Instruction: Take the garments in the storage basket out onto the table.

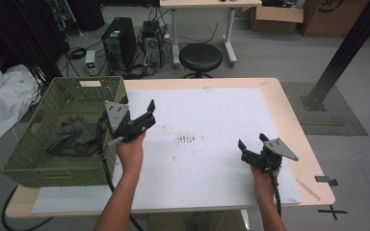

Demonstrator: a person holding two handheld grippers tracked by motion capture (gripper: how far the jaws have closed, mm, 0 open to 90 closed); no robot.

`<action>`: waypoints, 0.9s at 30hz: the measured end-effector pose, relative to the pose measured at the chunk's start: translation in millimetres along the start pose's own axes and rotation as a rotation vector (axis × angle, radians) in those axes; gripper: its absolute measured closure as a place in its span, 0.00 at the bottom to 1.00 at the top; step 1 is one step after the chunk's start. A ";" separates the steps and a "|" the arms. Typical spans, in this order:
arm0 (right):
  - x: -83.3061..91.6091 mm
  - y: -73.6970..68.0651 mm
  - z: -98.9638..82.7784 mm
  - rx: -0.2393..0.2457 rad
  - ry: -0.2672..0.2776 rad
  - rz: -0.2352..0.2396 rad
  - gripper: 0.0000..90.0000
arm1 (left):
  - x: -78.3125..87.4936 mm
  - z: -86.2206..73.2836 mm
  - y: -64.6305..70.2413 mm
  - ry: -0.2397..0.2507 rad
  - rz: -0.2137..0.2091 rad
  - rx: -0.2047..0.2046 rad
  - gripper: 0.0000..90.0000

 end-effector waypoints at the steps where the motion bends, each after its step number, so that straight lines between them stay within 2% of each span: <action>1: 0.0 0.1 0.0 0.000 0.001 0.000 0.16 | 1.1 1.9 -2.7 -0.001 0.008 -0.003 0.18; 6: -0.1 0.2 0.0 -0.002 0.000 -0.001 0.16 | 8.1 10.5 -23.9 0.004 0.043 0.006 0.17; 12: -0.2 0.0 -0.1 -0.001 -0.003 -0.001 0.16 | 16.5 13.5 -53.8 0.002 0.089 0.019 0.17; 23: -0.7 0.2 0.1 -0.004 -0.008 -0.001 0.16 | 29.9 4.0 -109.0 -0.003 0.172 0.044 0.17; 27: -0.9 0.3 0.0 -0.007 -0.010 0.001 0.16 | 30.4 -1.7 -125.8 -0.027 0.196 0.049 0.17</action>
Point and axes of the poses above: each handheld gripper's, and its own axes: x roughly backward along the jaws, z roughly out of its top, y roughly to its right, the point moved 5 cm from there along -x, roughly forward along the jaws, and after that the axes turned 15 degrees about -y, right-handed, at the moved point
